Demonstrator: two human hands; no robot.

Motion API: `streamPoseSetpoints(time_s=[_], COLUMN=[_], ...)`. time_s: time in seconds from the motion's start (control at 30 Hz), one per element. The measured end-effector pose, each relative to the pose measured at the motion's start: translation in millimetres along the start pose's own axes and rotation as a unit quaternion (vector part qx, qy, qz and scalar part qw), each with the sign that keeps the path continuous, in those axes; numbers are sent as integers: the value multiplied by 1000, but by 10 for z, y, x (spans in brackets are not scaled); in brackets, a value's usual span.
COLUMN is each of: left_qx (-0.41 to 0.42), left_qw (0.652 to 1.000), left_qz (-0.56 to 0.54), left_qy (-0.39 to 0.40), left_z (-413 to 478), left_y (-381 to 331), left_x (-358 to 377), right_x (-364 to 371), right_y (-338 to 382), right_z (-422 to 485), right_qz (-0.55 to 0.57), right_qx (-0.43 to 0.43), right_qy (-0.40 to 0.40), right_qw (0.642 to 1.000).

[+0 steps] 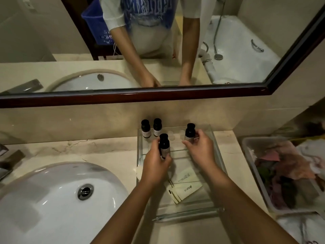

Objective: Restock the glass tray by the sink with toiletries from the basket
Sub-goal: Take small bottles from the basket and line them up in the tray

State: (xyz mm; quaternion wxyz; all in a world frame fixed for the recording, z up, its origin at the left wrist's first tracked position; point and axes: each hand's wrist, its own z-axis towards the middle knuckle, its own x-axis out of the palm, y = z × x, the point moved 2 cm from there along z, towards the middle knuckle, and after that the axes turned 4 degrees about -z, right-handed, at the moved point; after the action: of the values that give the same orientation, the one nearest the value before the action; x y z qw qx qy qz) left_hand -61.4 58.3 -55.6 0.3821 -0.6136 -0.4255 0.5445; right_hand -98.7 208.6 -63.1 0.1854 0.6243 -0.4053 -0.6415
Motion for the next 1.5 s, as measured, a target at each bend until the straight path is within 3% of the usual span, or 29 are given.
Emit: streamPoseSetpoints(time_s=[0.4,0.63,0.8,0.93,1.2,1.33,1.5], left_qx=[32,35,24,22,25,14,15], left_qw=[994,993,991,987,984,984,974], left_qz=[59,77,106,115,107,92,140], left_qy=[-86,-81,-84,-109,-138,-149,-177], left_z=[233,287,290,265,306,304,178], left_y=[92,107,99,79,65,65,68], left_x=[321,306,290,265,265,266,198], right_x=[168,55,-290,-473,-298,-177,-195], right_y=[-4,-56,-58,173,619,677,746], right_z=[383,245,112,142,202,193,260], right_qz=[-54,-76,-68,-58,-233,-300,-341], right_qx=[-85,-82,-128,-196,-332,-374,-365], right_qy=[-1,-3,-40,19,176,175,155], right_qw=[995,994,989,979,897,860,852])
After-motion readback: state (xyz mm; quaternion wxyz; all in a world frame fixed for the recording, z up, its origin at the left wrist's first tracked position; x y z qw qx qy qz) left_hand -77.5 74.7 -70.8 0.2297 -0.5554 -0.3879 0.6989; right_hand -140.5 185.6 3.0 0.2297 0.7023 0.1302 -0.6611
